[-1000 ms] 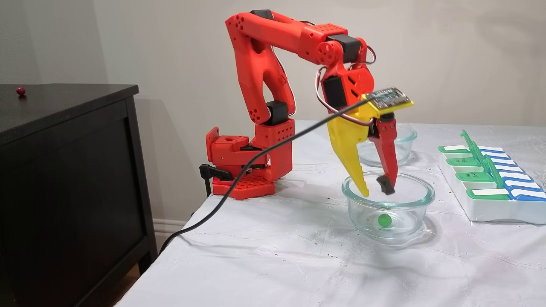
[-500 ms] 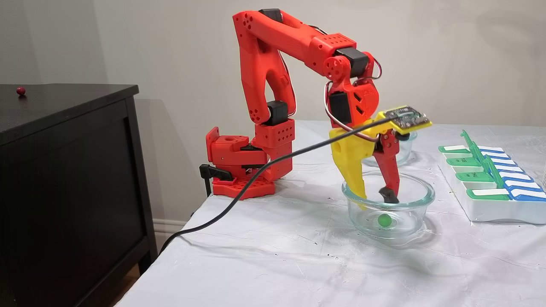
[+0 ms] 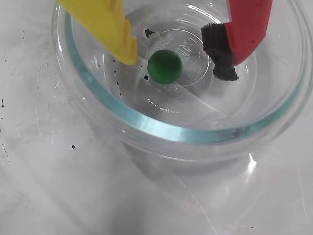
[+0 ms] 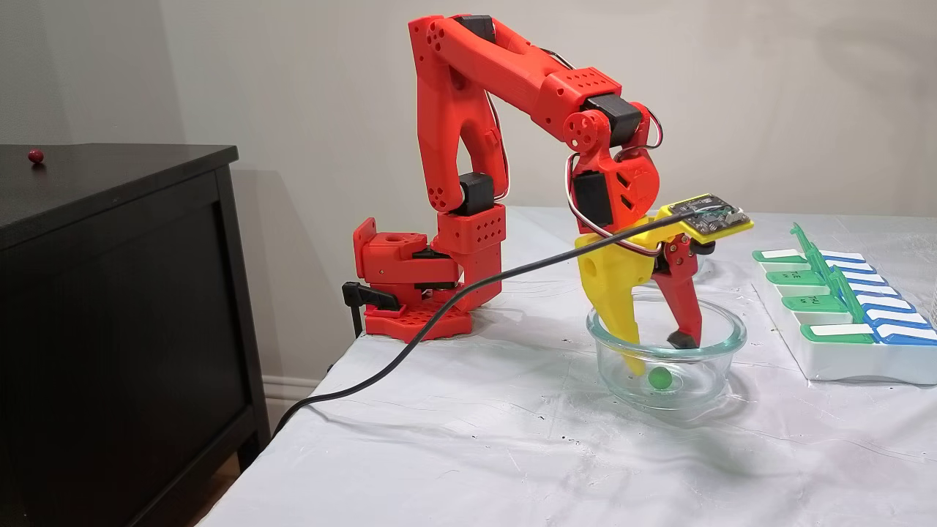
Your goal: Sort medicines into box.
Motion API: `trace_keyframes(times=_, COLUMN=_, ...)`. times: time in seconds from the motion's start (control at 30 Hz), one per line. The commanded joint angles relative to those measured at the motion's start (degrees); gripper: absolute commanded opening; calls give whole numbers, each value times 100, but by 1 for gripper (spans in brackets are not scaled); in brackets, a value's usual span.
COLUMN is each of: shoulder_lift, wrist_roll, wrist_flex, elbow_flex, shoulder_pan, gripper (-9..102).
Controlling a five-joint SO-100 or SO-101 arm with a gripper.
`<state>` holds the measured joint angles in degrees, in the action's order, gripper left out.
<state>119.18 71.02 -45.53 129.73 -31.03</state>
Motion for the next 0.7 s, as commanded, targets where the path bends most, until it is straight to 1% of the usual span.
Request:
trace_keyframes(times=0.0, shoulder_lift=-35, wrist_roll=-26, wrist_flex=105, elbow_flex=-466, shoulder_pan=97, gripper=21)
trace_keyframes(times=0.17, shoulder_lift=-255, wrist_roll=-97, wrist_flex=79, elbow_flex=-598, shoulder_pan=123, gripper=20)
trace_keyframes(times=0.33, shoulder_lift=-422, wrist_roll=-149, wrist_flex=237, elbow_flex=-598, shoulder_pan=167, gripper=19)
trace_keyframes(times=0.5, shoulder_lift=-475, wrist_roll=-123, wrist_flex=246, elbow_flex=-598, shoulder_pan=176, gripper=14)
trace_keyframes(times=0.67, shoulder_lift=-483, wrist_roll=9, wrist_flex=97, elbow_flex=-598, shoulder_pan=185, gripper=13)
